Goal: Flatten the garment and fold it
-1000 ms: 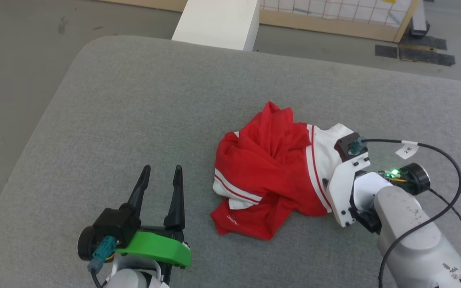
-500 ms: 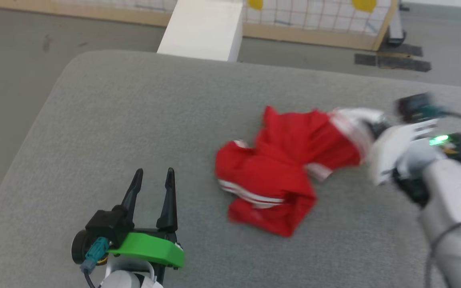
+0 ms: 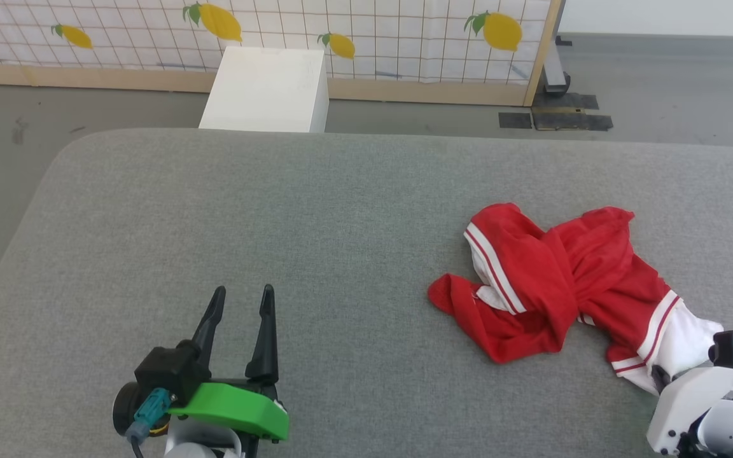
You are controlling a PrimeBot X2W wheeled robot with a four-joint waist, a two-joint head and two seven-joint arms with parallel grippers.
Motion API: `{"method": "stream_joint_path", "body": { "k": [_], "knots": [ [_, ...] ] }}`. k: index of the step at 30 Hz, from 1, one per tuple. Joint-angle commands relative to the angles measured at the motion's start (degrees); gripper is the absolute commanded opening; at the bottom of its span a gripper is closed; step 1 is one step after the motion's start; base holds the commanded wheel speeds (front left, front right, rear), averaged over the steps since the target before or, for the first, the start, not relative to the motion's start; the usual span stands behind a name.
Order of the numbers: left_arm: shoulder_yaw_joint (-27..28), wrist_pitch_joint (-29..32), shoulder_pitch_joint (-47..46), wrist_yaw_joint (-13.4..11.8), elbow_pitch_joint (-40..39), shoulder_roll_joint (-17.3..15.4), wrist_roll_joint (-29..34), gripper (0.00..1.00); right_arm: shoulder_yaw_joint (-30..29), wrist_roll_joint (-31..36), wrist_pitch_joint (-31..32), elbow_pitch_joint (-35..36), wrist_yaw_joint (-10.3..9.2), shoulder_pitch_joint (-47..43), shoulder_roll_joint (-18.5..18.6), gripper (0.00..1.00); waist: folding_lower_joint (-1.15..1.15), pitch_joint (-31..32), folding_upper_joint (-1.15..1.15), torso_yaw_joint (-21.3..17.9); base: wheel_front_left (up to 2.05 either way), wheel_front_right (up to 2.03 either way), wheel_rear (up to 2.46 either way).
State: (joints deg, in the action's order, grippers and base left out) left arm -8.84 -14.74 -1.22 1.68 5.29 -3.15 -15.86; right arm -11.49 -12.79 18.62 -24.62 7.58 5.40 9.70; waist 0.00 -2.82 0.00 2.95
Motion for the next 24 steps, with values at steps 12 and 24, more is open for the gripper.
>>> {"method": "stream_joint_path", "body": {
  "k": [12,24],
  "knots": [
    [-5.66,0.49,-1.71,0.41,2.09,0.26,-5.57,1.00,-13.41,-5.51,-15.66,17.89,-0.09,-4.92,-6.76,1.00,0.00,1.71,0.00,-1.83,0.00,0.00,0.00],
    [-23.07,28.56,-29.51,-6.92,16.54,0.26,-17.80,1.00,-9.51,-6.02,-14.97,18.90,-0.09,-3.60,-6.81,1.00,0.00,-4.70,0.00,-10.33,0.00,0.00,0.00]
  ]
}}
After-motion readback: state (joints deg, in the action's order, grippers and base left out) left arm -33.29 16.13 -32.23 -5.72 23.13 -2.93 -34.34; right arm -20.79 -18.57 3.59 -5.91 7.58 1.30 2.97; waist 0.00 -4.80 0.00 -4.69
